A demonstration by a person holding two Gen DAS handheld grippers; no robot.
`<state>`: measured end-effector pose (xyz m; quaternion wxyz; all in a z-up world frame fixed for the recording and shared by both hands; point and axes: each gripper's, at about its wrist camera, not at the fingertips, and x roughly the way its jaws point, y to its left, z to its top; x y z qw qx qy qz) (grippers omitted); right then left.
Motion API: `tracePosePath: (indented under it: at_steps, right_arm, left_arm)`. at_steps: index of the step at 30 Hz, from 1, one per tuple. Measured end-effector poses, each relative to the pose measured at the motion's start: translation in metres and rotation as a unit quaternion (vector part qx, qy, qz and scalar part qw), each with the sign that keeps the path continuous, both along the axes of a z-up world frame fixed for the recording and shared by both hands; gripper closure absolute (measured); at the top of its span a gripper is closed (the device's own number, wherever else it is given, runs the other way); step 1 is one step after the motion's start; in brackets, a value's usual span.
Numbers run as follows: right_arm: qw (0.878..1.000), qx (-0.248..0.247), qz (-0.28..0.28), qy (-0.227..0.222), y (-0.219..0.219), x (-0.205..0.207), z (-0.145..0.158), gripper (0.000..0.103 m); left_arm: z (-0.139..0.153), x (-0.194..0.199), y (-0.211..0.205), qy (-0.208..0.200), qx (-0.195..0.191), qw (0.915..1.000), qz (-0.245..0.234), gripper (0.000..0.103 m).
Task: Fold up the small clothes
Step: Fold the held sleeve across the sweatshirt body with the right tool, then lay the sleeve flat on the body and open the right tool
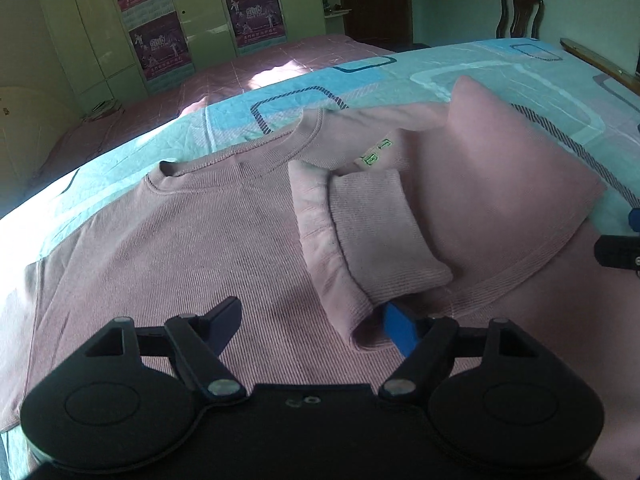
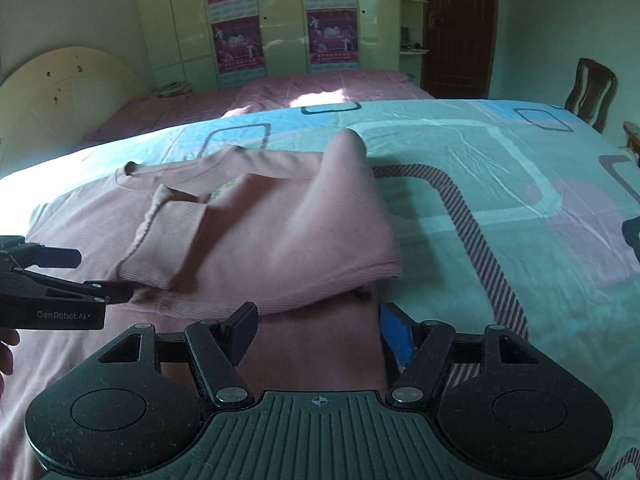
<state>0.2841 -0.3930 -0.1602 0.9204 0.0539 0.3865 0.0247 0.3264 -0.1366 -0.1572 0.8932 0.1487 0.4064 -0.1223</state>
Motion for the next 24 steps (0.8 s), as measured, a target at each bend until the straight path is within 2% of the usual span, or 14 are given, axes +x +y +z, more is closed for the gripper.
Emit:
tracePosePath:
  at_steps: [2, 3, 5, 7, 9, 12, 15, 19, 21, 24]
  right_arm:
    - [1.0, 0.0, -0.014, 0.006, -0.01, 0.002, -0.007, 0.036]
    - [1.0, -0.002, -0.021, 0.01, -0.014, 0.004, -0.011, 0.036]
    - [0.999, 0.0, -0.03, 0.013, -0.019, 0.009, -0.017, 0.036]
    - [0.999, -0.001, -0.037, 0.019, -0.02, 0.016, -0.023, 0.036]
    - [0.999, 0.0, -0.043, 0.018, -0.02, 0.021, -0.026, 0.036]
    - [0.999, 0.003, -0.042, 0.011, -0.018, 0.027, -0.026, 0.036]
    - [0.999, 0.008, -0.042, 0.01, -0.015, 0.038, -0.027, 0.036]
    - [0.999, 0.012, -0.051, 0.01, -0.016, 0.048, -0.03, 0.036]
    - [0.999, 0.007, -0.05, 0.008, -0.015, 0.05, -0.031, 0.036]
    - [0.998, 0.01, -0.055, 0.003, -0.015, 0.051, -0.032, 0.037]
  left_arm:
    - [-0.003, 0.006, 0.002, -0.007, -0.011, 0.9999, 0.009, 0.027]
    - [-0.003, 0.009, 0.003, -0.009, -0.018, 0.9997, 0.012, 0.031]
    - [-0.005, 0.015, 0.003, -0.01, -0.022, 0.9995, 0.019, 0.043]
    - [-0.004, 0.022, 0.006, -0.008, -0.037, 0.999, 0.025, 0.064]
    - [0.001, 0.024, 0.009, -0.003, -0.062, 0.9975, 0.034, 0.08]
    - [0.008, 0.028, 0.02, -0.004, -0.096, 0.9938, 0.056, 0.091]
    - [0.019, 0.029, 0.038, -0.011, -0.142, 0.9869, 0.076, 0.092]
    - [0.042, 0.028, 0.079, -0.032, -0.215, 0.9691, 0.116, 0.094]
    - [0.05, 0.026, 0.095, -0.051, -0.222, 0.9648, 0.132, 0.094]
    - [0.051, 0.027, 0.119, -0.055, -0.234, 0.9585, 0.153, 0.094]
